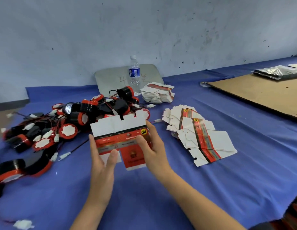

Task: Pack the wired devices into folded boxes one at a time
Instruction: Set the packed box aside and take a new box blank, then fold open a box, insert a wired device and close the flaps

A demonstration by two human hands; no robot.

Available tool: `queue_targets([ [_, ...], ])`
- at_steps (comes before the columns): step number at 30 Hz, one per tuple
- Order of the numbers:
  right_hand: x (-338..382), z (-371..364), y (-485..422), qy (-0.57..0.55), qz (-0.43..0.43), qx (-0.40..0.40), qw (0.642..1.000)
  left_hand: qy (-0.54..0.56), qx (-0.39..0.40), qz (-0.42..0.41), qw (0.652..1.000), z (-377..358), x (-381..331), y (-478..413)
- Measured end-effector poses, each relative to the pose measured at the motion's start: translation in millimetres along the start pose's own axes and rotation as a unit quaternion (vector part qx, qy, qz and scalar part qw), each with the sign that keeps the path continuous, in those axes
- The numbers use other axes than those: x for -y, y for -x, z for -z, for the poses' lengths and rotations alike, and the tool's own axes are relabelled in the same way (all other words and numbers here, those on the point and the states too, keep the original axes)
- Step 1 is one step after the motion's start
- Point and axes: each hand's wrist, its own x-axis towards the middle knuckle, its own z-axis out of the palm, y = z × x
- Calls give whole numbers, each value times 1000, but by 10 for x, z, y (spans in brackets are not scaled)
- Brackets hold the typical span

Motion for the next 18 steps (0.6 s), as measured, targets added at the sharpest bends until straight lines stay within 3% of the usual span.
queue_targets([
  [7,17,47,79,-12,11,52,999,-21,20,-26,999,-79,-46,85],
  [11,76,-35,138,-39,30,109,993,-29,95,-30,995,-225,-47,232],
  [16,138,-62,200,-52,27,210,976,-124,169,-19,978,-233,76,356],
  [18,149,-34,190,-34,27,211,977,-133,179,2,975,-215,92,351],
])
